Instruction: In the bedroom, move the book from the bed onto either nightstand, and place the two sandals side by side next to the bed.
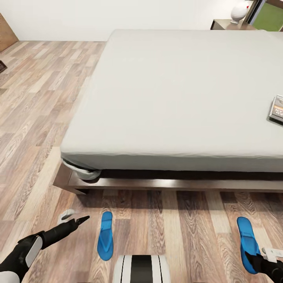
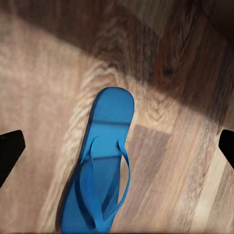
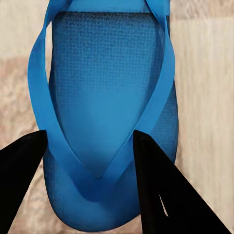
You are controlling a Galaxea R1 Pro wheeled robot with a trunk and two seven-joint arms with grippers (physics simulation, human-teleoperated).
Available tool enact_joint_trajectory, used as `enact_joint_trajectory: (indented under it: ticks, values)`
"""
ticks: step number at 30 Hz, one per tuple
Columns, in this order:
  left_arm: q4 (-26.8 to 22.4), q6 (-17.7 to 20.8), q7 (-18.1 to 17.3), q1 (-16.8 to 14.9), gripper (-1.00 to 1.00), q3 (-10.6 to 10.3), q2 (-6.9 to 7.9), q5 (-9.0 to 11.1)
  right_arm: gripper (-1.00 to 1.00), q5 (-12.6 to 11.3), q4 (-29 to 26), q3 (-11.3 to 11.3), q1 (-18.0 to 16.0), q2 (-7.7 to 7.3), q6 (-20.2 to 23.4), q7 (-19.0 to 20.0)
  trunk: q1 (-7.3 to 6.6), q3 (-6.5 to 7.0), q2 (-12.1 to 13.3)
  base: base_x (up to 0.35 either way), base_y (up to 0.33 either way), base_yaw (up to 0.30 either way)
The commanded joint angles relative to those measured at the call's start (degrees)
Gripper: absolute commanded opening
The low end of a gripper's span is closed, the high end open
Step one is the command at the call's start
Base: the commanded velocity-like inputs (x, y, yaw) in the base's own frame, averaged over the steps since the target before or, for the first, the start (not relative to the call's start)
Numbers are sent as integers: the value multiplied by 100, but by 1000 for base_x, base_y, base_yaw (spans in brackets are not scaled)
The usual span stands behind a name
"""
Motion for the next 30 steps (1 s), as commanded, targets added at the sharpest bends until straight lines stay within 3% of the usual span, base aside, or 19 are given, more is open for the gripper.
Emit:
enact_joint_trajectory:
  ticks: [1,30]
  values:
    - [5,47,-9,-3,100,7,-1,38,-100,-59,-8,-19,-2,1,29,37,-1,-3,-1,0,322,0]
    - [6,47,-12,-3,100,7,-27,38,-100,-59,-8,-19,-1,1,29,42,-1,-3,-1,34,322,0]
